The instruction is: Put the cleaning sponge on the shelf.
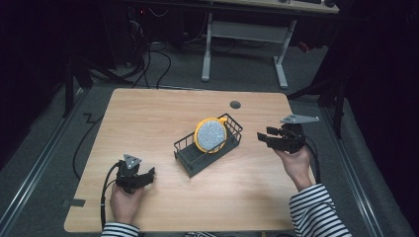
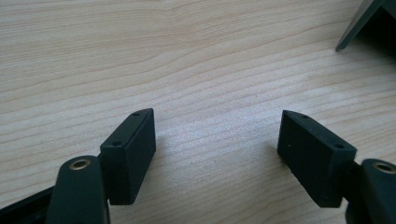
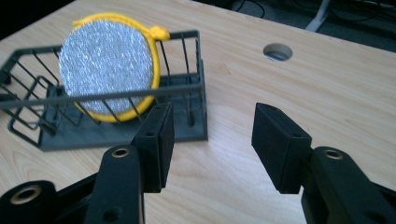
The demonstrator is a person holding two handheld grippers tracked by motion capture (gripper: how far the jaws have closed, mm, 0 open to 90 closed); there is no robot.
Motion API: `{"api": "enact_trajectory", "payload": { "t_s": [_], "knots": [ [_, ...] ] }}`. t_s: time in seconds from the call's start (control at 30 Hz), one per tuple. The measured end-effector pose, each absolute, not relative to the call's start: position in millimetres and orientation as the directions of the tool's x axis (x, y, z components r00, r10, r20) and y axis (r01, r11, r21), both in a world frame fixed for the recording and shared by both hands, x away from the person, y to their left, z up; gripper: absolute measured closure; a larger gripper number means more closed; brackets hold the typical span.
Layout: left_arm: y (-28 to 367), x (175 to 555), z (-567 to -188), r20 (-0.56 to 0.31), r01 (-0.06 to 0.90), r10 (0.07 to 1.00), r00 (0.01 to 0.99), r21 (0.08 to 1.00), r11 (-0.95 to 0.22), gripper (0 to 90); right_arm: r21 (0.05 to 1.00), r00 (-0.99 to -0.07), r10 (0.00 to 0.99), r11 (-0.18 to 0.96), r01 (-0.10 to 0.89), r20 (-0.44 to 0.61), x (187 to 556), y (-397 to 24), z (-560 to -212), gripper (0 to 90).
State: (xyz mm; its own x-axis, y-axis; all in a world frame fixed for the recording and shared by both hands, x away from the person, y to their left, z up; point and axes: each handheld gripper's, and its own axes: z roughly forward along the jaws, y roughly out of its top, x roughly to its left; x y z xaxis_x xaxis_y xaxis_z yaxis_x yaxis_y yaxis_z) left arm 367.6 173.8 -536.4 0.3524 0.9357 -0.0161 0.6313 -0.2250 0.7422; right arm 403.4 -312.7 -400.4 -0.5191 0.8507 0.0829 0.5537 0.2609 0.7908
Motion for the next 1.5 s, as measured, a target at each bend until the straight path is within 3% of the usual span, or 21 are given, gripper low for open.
{"api": "enact_trajectory", "payload": {
  "t_s": [0.5, 0.9, 1.23, 1.5],
  "knots": [
    [173.8, 367.6, -536.4, -0.016, 0.631, 0.936, 0.352, 0.742, -0.225, 28.6, 0.809, -0.503, 0.86, 0.237, 0.538, 0.082, 369.8, -328.5, -424.0, 51.9],
    [173.8, 367.6, -536.4, -0.015, 0.631, 0.935, 0.353, 0.742, -0.226, 28.6, 0.77, -0.432, 0.897, 0.207, 0.604, 0.097, 355.8, -337.4, -488.2, 47.6],
    [173.6, 367.5, -536.5, -0.015, 0.631, 0.936, 0.352, 0.742, -0.226, 28.5, 0.732, -0.392, 0.92, 0.263, 0.628, 0.005, 348.2, -333.6, -529.9, 42.6],
    [173.5, 367.4, -536.5, -0.014, 0.631, 0.936, 0.351, 0.742, -0.226, 28.4, 0.73, -0.392, 0.92, 0.282, 0.622, -0.021, 347.5, -332.0, -530.2, 41.6]
  ]
}}
